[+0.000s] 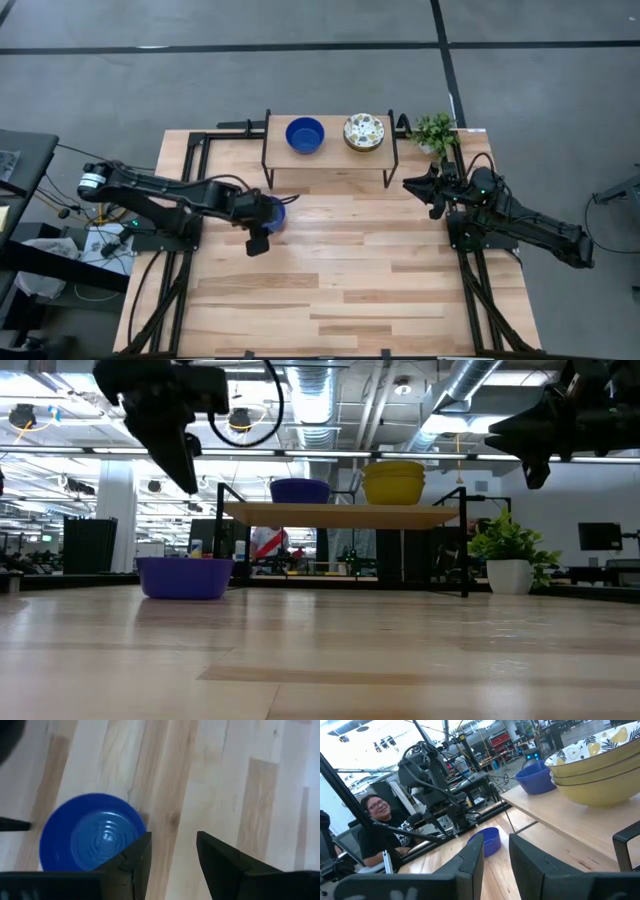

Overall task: Pick & Place Mini bowls
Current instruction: Stack the blue bowl on top of the blue bowls on the shelf

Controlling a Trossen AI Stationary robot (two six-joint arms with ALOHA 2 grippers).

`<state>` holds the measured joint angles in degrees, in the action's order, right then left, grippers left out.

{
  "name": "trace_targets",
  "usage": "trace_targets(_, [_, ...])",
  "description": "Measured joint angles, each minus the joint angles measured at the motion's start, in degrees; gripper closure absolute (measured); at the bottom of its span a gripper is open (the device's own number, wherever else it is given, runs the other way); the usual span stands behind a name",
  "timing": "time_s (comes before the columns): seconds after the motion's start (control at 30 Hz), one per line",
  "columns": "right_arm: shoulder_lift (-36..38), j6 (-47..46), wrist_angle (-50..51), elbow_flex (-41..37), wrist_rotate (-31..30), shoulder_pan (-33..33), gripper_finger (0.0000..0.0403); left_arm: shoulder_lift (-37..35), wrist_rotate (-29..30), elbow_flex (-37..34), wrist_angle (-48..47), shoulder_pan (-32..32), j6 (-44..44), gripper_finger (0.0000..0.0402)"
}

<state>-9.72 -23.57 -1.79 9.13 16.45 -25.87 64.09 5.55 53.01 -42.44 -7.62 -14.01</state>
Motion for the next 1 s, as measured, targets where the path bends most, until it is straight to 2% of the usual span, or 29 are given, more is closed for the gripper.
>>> trace_targets(0.23, [0.0,0.0,0.01,0.0,-0.02,0.0,0.0321,3.41,-0.91,-0.1,0.07,0.18,0.45,0.0247])
trace_targets(0.47, [0.0,0.0,0.01,0.0,-0.04,0.0,0.0321,6.06,-0.93,-1.81,0.15,-0.04,4.68,0.0247])
trace_targets(0.63, [0.0,0.0,0.03,0.0,-0.07,0.0,0.0321,5.89,1.11,-4.1,0.3,-0.01,6.09,0.0247])
trace_targets(1.0, [-0.01,0.02,0.05,0.0,-0.07,-0.02,0.0321,5.73,1.28,-7.21,0.92,0.03,6.26,0.0247])
